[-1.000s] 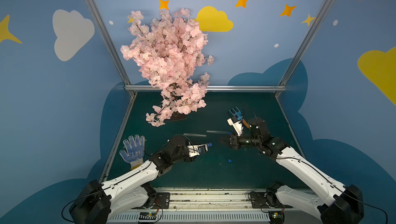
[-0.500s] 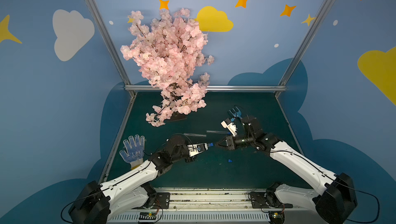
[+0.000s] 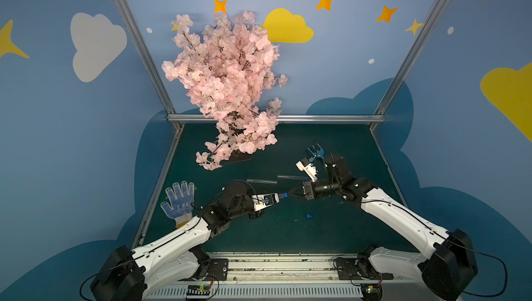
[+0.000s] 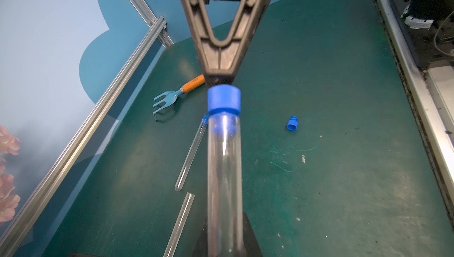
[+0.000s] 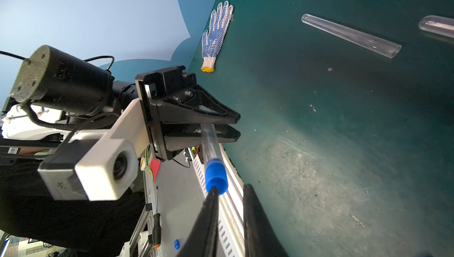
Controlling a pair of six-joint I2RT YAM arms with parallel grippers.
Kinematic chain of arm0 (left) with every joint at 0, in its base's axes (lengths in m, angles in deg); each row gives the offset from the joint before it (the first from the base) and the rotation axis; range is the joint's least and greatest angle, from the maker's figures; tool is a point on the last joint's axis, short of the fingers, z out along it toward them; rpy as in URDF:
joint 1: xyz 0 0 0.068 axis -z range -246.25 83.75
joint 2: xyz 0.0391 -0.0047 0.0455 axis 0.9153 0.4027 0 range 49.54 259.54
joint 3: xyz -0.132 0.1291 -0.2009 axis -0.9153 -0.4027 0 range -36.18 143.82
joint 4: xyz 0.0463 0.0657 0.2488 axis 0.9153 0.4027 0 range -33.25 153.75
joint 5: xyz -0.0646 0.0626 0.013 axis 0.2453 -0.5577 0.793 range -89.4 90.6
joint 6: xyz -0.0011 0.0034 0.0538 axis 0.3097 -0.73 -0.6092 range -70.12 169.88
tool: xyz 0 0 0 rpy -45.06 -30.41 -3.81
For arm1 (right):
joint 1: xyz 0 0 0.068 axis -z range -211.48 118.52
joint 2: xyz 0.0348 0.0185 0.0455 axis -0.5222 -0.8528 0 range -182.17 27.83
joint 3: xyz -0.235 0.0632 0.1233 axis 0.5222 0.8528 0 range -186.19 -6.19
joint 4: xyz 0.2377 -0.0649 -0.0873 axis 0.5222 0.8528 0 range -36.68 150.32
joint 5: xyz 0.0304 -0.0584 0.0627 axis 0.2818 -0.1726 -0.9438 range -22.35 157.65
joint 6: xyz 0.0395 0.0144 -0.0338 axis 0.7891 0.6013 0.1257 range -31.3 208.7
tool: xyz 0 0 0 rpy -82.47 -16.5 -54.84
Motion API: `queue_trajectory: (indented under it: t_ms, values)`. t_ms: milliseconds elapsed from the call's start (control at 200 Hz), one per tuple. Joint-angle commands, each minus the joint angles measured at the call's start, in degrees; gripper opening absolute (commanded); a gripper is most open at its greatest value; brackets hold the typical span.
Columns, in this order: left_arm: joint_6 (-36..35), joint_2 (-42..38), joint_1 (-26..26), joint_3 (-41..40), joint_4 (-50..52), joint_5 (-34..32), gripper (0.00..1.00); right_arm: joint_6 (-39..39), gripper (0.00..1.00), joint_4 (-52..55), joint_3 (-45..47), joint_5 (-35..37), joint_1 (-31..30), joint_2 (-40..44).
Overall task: Insert stoppers into test tubes
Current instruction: Insert the stopper into the test tube.
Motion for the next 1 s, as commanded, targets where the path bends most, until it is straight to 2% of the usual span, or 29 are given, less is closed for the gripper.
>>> queue_trajectory:
  t_ms: [0,991]
  values:
    - [-0.2,-1.0,-0.2,-0.4,-1.3,1.7,0.02,-0.1,0.20,-1.0,-1.9,-1.0,-0.5,-0.7]
    - [0.6,-0.4,-0.6,-0.3,-1.3,0.8,0.02,-0.4,0.19,-0.1,0.0,-0.6,-0.4,0.6]
